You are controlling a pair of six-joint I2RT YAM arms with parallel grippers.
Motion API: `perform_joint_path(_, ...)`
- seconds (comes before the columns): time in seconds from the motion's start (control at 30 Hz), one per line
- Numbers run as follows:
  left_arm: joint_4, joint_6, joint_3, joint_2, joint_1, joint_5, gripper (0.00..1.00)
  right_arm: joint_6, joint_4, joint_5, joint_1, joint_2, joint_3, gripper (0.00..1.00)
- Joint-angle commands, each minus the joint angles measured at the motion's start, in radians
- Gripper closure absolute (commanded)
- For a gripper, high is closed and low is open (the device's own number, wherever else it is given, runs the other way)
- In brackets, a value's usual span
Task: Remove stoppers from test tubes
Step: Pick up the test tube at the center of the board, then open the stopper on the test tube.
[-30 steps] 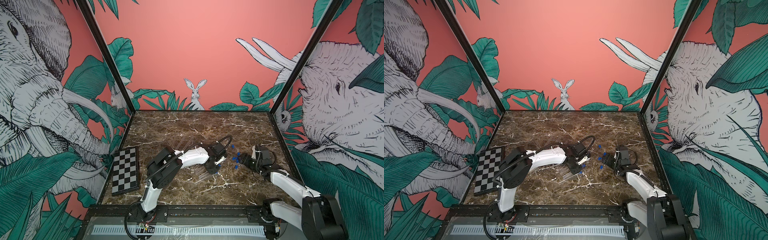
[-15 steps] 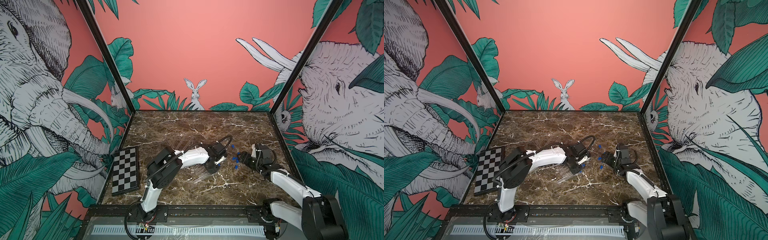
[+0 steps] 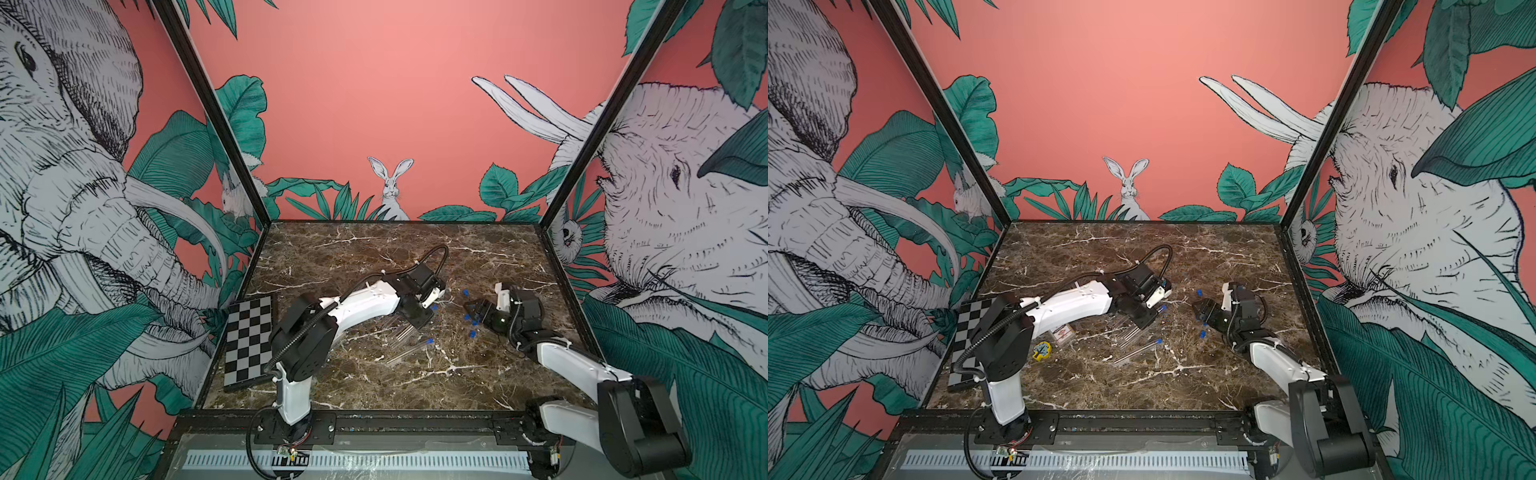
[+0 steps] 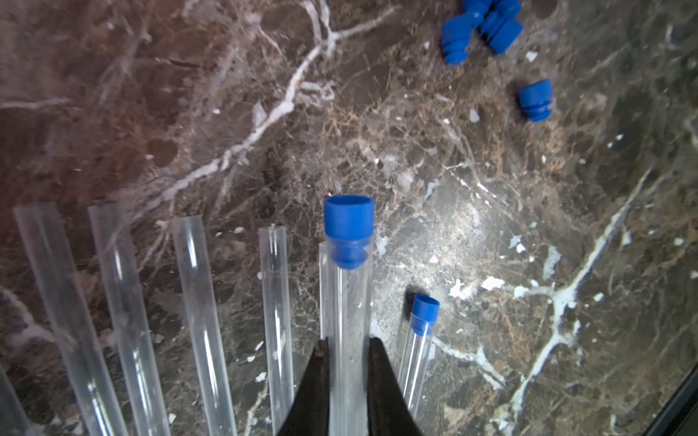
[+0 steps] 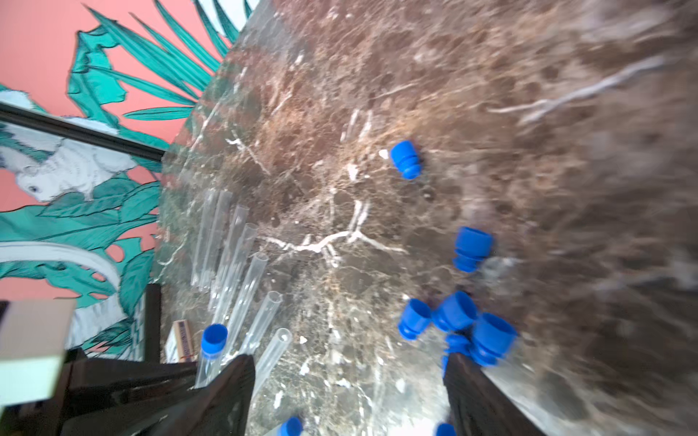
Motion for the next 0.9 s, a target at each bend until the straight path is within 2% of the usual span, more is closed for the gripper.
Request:
perform_joint_path(0.0,0.011,-0.018,-0.011,-0.042,-0.005,0.029,0.91,0.062,0.198,-0.078,0.038,0.053,-0.006,0.21)
perform_joint_path(0.13,0.022,-0.020,-0.014,-0.045,-0.005,0.032,0.91,0.136,0.366,-0.137,0.085,0.141,0.014,0.21)
perform_joint_path(0.27,0.032,-0.025,-0.015,-0.048,-0.002,0.038,0.92,0.164,0.455,-0.147,0.132,0.198,0.036,0.23)
perform_joint_path(0.53,0.049,-0.028,-0.015,-0.048,0.002,0.046,0.92,0.214,0.565,-0.156,0.178,0.251,0.041,0.28)
perform_joint_path(0.87,0.061,-0.031,-0.006,-0.051,0.002,0.062,0.93,0.252,0.633,-0.162,0.196,0.301,0.048,0.40)
